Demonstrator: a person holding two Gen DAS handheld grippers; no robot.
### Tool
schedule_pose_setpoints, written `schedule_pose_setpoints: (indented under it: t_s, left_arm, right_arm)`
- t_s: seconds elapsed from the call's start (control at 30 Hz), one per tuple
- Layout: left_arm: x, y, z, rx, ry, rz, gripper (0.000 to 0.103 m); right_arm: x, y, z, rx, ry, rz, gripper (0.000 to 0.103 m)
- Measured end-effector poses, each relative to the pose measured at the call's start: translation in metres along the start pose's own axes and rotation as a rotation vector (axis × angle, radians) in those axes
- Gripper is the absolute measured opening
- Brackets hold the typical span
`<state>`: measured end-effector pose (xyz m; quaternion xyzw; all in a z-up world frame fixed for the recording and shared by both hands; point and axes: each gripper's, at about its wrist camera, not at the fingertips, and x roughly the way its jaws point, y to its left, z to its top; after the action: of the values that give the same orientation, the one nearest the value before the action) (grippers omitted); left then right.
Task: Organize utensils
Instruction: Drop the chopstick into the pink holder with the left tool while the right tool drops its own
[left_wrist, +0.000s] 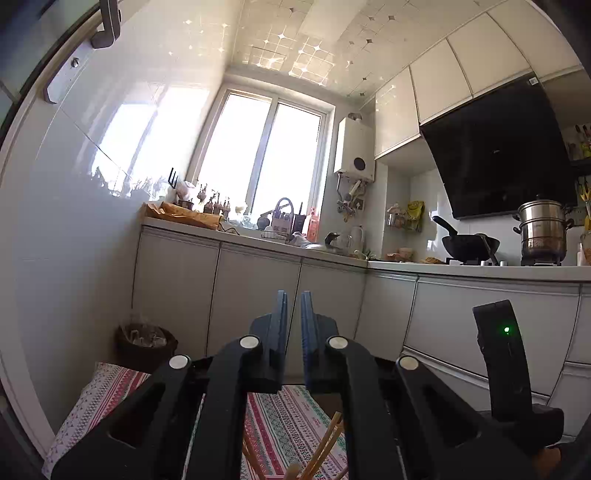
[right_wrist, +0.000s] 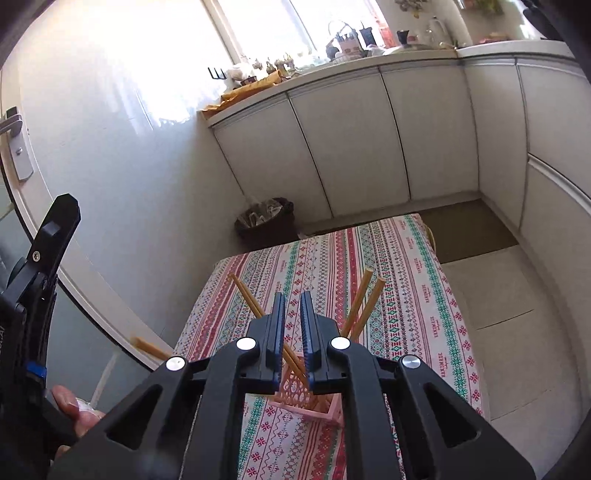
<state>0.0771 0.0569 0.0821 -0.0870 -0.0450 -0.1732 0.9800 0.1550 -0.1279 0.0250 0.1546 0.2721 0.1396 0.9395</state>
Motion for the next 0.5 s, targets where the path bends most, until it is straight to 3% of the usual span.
schedule_pose_setpoints:
  t_s: [0.1,0.17,0.27,0.37,0.43,0.47,0.5]
  left_arm:
    - [-0.003,0.005,0.003,-0.024,0.031,-0.008,0.007]
    - [0.0,0.01,0.0,-0.044,0.07,-0.005,0.007]
    - [0.001,0.015,-0.003,-0.056,0.104,0.017,0.007]
    - [-0.003,0.019,0.009,-0.093,0.133,0.023,0.01]
    - [-0.006,0.019,0.017,-0.105,0.17,0.036,0.033]
    - [-0.009,0.018,0.019,-0.11,0.185,0.043,0.039]
    - [-0.011,0.015,0.02,-0.107,0.207,0.058,0.052]
  right_arm:
    - [-0.01,0.002,-0.002,-0.003,-0.013,0.013,0.025]
    - [-0.016,0.001,-0.007,0.005,-0.009,0.027,0.025]
    - [-0.013,0.0,-0.013,0.006,0.022,0.019,0.043]
    - [-0.023,-0.005,-0.012,0.064,0.005,0.049,0.043]
    - [-0.044,-0.006,-0.013,0.087,-0.044,0.065,0.045]
    - [-0.057,-0.007,-0.016,0.094,-0.07,0.062,0.05]
    - [-0.071,-0.006,-0.02,0.091,-0.099,0.043,0.058]
